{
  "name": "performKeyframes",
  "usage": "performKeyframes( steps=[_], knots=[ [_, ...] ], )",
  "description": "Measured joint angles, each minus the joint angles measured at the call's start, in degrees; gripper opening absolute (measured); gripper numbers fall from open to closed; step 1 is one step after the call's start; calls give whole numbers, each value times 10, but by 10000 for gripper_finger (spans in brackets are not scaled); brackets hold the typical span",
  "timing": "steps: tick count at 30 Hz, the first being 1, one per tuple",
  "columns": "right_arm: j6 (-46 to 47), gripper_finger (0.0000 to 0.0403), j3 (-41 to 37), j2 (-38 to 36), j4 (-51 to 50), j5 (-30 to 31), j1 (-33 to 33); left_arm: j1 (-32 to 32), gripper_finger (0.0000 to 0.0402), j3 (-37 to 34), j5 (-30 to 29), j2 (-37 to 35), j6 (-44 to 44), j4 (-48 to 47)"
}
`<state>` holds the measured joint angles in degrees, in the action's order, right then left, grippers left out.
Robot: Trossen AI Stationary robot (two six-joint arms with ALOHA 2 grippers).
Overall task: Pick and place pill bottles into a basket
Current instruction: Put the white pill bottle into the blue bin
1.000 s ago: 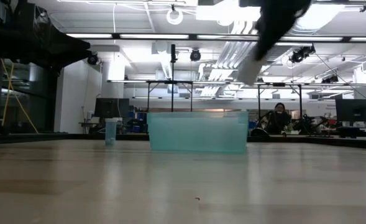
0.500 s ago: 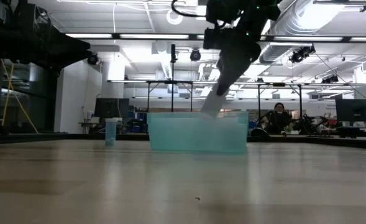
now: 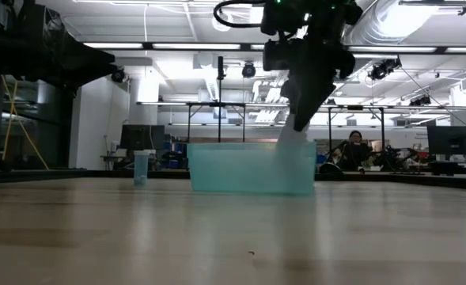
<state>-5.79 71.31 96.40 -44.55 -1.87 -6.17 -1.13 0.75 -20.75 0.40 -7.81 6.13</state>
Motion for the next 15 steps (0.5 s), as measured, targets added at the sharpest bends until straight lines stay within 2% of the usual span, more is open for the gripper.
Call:
performKeyframes(
  steps=[5, 11, 15],
  knots=[
    [13, 151, 0, 0, -8, 4, -1, 0, 184, 0, -20, 0, 0, 0],
    [16, 186, 0, 0, -20, -5, 0, 0, 184, 0, -27, 0, 0, 0],
    [26, 192, 0, 0, -22, -4, 0, 0, 184, 0, -27, 0, 0, 0]
  ],
)
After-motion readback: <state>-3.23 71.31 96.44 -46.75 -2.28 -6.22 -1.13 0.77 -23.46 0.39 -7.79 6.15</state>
